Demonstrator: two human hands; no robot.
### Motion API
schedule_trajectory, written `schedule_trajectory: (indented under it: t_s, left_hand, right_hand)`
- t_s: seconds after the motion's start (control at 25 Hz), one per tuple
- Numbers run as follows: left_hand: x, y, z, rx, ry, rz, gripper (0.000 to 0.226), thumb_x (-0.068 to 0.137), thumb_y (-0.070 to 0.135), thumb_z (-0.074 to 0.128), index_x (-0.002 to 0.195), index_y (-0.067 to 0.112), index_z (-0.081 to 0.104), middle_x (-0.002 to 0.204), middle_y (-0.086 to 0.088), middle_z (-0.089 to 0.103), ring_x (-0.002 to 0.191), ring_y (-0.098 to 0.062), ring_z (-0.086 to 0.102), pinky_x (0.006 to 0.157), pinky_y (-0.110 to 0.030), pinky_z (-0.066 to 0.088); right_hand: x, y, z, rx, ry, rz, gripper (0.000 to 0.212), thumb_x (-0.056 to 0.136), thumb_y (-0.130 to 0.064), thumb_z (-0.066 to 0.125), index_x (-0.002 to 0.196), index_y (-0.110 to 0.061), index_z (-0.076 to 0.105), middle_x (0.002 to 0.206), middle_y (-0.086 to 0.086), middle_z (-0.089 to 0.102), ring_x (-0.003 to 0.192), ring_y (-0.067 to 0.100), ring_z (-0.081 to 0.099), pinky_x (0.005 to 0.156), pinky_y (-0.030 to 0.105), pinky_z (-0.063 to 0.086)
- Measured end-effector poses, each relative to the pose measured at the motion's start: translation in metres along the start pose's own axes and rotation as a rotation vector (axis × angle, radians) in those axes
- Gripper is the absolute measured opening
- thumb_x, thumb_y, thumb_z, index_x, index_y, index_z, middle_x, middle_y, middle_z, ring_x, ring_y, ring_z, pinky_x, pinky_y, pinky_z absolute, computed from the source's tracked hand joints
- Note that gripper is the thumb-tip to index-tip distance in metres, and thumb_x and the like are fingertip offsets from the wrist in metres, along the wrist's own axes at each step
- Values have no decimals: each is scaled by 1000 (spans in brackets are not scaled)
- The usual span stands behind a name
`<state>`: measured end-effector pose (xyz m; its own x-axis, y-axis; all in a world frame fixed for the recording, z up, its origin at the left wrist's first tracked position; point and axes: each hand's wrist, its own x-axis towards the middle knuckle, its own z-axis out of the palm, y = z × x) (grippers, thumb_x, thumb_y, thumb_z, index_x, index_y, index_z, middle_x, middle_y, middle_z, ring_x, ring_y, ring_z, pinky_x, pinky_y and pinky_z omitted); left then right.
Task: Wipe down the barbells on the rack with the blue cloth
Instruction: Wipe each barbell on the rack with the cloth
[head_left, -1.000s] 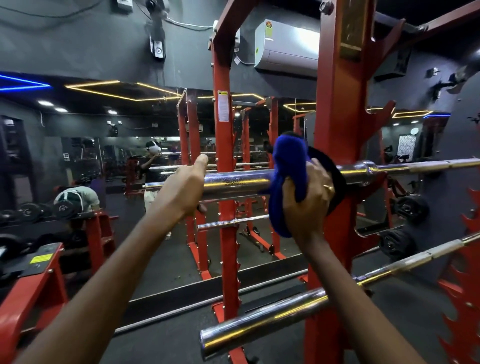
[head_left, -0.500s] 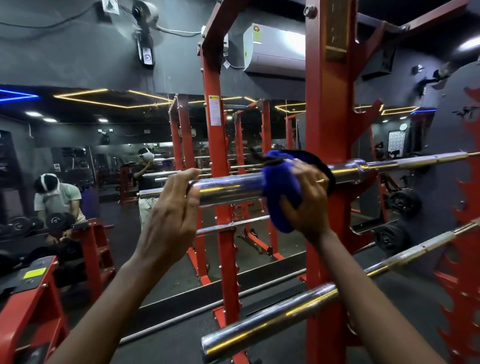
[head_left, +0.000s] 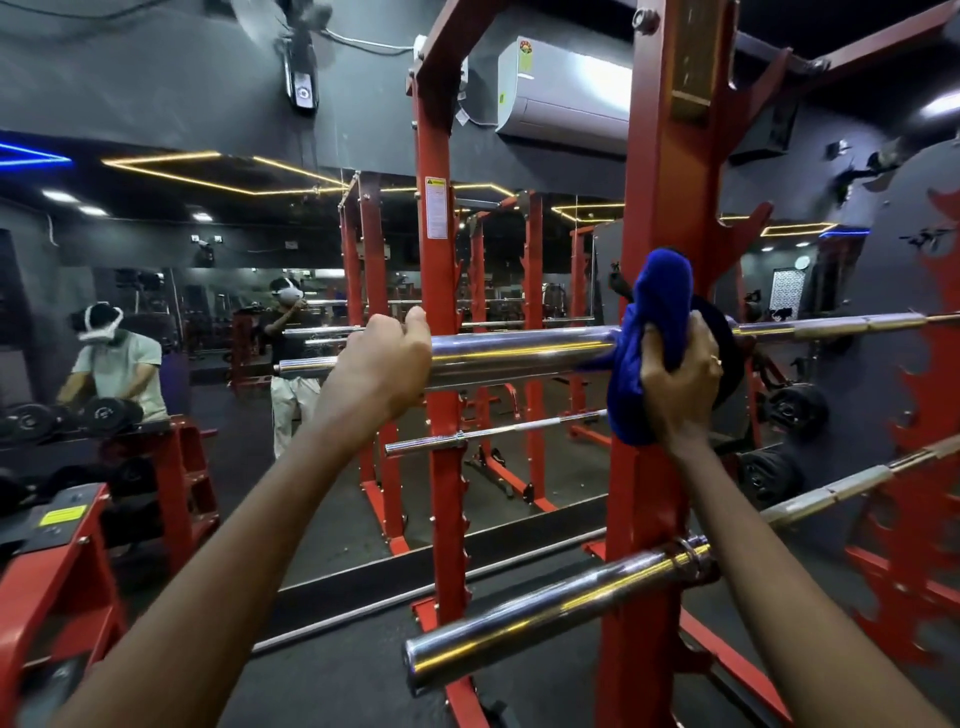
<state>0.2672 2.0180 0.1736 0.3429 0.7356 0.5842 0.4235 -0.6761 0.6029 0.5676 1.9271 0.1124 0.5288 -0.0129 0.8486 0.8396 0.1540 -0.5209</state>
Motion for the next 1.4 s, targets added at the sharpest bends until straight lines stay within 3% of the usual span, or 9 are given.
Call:
schedule_trajectory:
  t_s: [0.12, 0.2, 0.28, 0.44, 0.6, 0.76, 1.16, 1.24, 1.4]
  left_hand:
    - [13, 1, -15, -149, -336, -282, 71, 105, 59, 23, 122, 1, 59, 61, -7, 65, 42, -15, 53, 39, -21, 35]
    - [8, -4, -12, -186, -242, -159, 71, 105, 63, 19, 131, 10, 58, 74, -5, 68, 59, -16, 65, 43, -22, 43]
    - [-8, -14, -1, -139, -12, 135, 50, 108, 54, 21, 115, 22, 60, 82, 6, 62, 74, -5, 63, 56, -21, 43]
    - [-28, -36, 11, -223, 77, 362, 35, 107, 49, 28, 103, 24, 52, 73, 6, 55, 69, 4, 55, 59, -10, 38]
    - [-19, -57, -1, -111, -16, 420, 47, 103, 62, 27, 120, 28, 55, 107, 7, 58, 92, 5, 56, 72, -16, 39]
    - [-6, -86, -24, -57, 45, 406, 46, 105, 56, 26, 119, 25, 57, 112, 3, 56, 100, -9, 55, 86, -28, 43]
    - [27, -220, -86, 116, -16, 176, 45, 103, 42, 51, 141, 19, 55, 146, -4, 53, 127, -16, 52, 108, -33, 35]
    - [27, -252, -101, 139, -46, 113, 53, 99, 47, 53, 144, 19, 53, 150, -8, 51, 138, -24, 47, 114, -37, 34]
    - [28, -298, -122, 167, -76, 50, 52, 101, 35, 59, 148, 17, 48, 155, -11, 46, 143, -26, 42, 116, -37, 31]
  right_hand:
    - [-28, -28, 16, -13, -20, -145, 52, 99, -47, 49, 121, -3, 63, 127, 18, 67, 132, 36, 54, 114, 56, 37]
    - [-50, -55, 28, -4, -47, -253, 41, 99, -40, 49, 121, -9, 63, 128, 12, 67, 138, 33, 51, 117, 52, 31]
    - [-66, -77, 40, 2, -106, -382, 39, 97, -38, 51, 125, -13, 63, 128, 8, 67, 137, 29, 51, 115, 46, 30]
    - [-58, -84, 41, -13, -206, -529, 35, 95, -35, 55, 119, -12, 65, 118, 6, 69, 117, 30, 62, 105, 47, 37]
    - [-53, -82, 33, -26, -228, -453, 39, 94, -29, 52, 122, -6, 64, 116, 11, 69, 112, 33, 63, 103, 49, 40]
    - [-76, -103, 35, 46, -188, -390, 41, 91, -12, 53, 130, -6, 59, 128, 14, 65, 124, 31, 56, 107, 57, 42]
    - [-185, -159, 90, 92, -445, -846, 54, 86, 10, 65, 138, -6, 60, 146, 15, 56, 142, 34, 47, 119, 48, 37]
    - [-198, -147, 119, 63, -562, -777, 54, 85, 12, 64, 137, -3, 62, 146, 15, 57, 141, 34, 48, 121, 45, 36]
    - [-191, -127, 175, -26, -591, -288, 54, 82, -3, 54, 135, -10, 62, 138, 11, 62, 129, 34, 55, 116, 42, 37]
